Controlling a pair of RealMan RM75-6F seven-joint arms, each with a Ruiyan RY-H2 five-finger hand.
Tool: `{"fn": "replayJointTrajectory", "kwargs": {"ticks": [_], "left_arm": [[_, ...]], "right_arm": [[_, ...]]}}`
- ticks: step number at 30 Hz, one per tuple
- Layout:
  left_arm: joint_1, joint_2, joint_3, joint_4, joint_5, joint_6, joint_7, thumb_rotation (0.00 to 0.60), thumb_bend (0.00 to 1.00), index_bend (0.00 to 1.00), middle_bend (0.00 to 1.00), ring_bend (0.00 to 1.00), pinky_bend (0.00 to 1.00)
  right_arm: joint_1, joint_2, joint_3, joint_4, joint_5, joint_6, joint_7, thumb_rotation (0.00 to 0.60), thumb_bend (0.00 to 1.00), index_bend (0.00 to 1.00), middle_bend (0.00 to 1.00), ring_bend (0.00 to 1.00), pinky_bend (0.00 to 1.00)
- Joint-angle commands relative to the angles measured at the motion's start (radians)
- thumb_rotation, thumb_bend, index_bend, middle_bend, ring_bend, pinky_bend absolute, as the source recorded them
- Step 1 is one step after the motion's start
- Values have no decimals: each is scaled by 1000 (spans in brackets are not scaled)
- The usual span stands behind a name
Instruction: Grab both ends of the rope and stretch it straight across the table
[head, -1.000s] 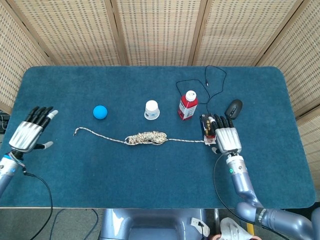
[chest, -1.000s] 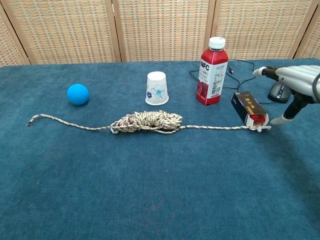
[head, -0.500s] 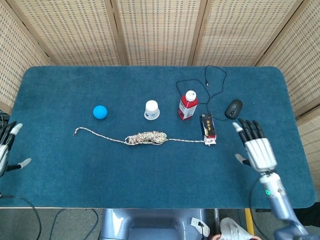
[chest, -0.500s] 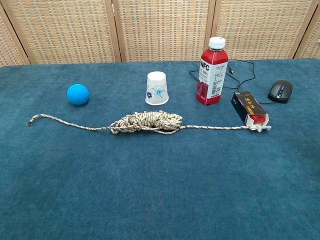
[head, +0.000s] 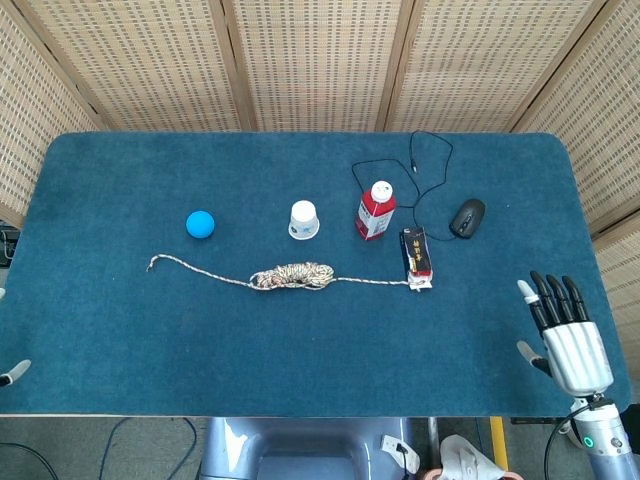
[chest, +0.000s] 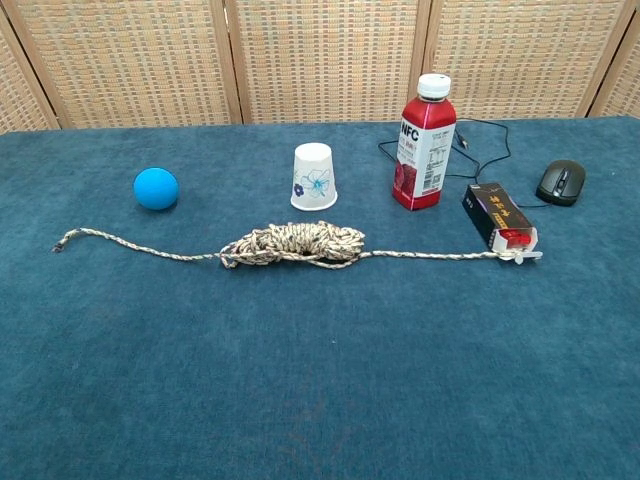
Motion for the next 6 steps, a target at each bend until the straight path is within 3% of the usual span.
{"fn": "replayJointTrajectory", "kwargs": {"ticks": [1, 6], "left_arm": [[-3, 0, -2, -18, 12, -4, 15, 600, 0, 0, 0, 0, 0], [-7, -3, -6, -41, 21, -19, 43, 600, 0, 0, 0, 0, 0]], "right_arm": [[-11, 5, 1, -25, -7, -2, -11, 600, 0, 0, 0, 0, 0], [-16, 9, 7, -42, -19, -12, -34, 600, 0, 0, 0, 0, 0]]}}
